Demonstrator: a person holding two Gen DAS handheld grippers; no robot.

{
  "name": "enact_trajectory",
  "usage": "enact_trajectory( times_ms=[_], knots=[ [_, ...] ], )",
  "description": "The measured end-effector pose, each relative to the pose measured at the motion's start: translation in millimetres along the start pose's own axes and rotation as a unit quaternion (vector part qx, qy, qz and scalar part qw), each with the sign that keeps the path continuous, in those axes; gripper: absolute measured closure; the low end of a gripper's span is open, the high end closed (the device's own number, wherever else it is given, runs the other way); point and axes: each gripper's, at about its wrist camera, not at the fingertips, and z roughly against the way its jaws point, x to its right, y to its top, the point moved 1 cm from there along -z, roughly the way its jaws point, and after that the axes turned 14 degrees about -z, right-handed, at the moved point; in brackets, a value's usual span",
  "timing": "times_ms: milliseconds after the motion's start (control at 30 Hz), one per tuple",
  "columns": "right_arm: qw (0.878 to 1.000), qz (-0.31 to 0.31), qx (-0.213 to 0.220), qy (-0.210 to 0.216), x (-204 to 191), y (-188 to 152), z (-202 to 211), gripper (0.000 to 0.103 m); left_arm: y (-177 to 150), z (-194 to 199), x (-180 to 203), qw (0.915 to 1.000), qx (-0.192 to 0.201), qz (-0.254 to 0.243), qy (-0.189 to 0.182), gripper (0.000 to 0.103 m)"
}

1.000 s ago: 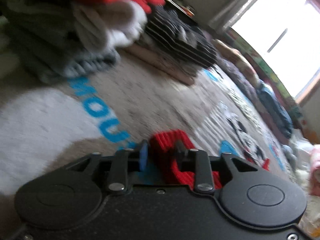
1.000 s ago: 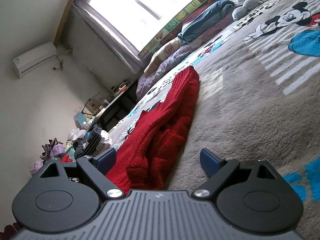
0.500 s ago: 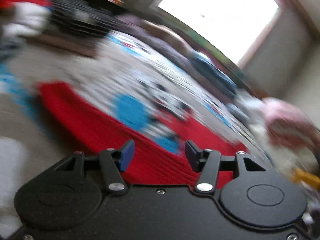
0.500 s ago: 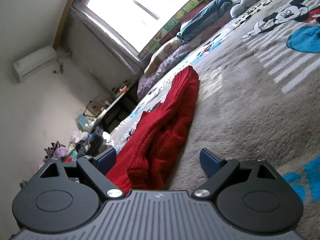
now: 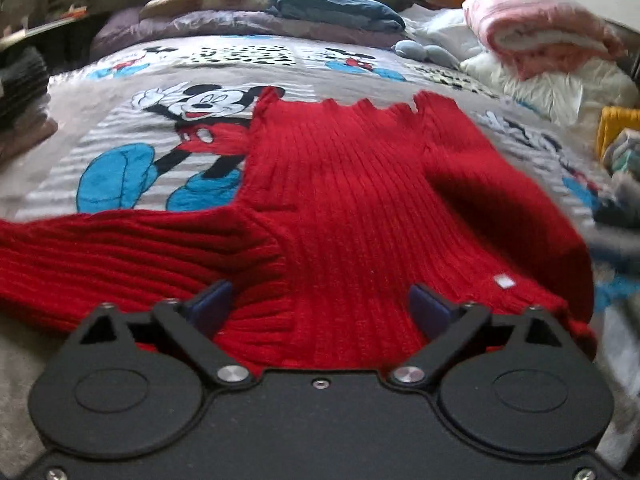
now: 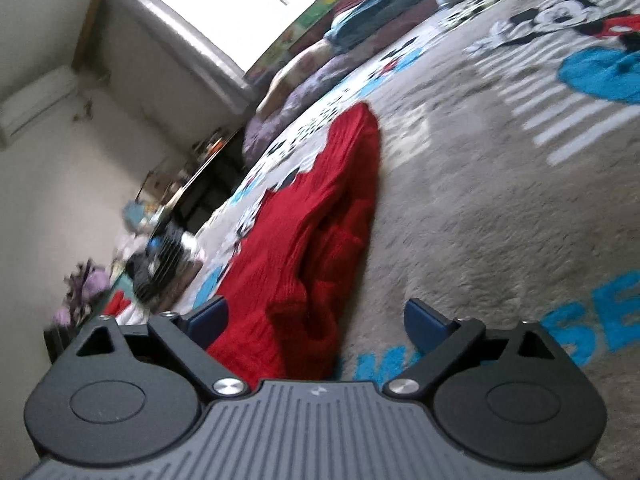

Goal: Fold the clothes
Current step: 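Grasp the sleeve cuff with the right tool and lift it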

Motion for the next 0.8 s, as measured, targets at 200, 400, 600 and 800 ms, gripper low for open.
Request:
enact_trajectory(
  times_ms=[200,400,600,800],
  knots=[
    [0.996,0.062,0.025,-0.050,-34.7,29.0,-24.2,0.027,-1.9,-3.3,-9.1,0.9996,0.010,0.026,-0.007,0.007],
    [0.990,0.097,0.018,-0.099,-60.8,70.8,-75.4,0.027,-3.1,5.3,-6.3,0.9990,0.017,0.039,-0.013,0.007],
    [0.992,0.070,0.013,-0.107,-58.1,105.0,-107.9,0.026,-2.2,2.6,-6.9,0.9990,0.017,0.040,-0.014,0.007],
    [0.997,0.002,0.015,-0.074,-40.6,129.9,-128.4,0.026,-1.0,-1.7,-9.1,0.9987,0.019,0.042,-0.019,0.005]
  ],
)
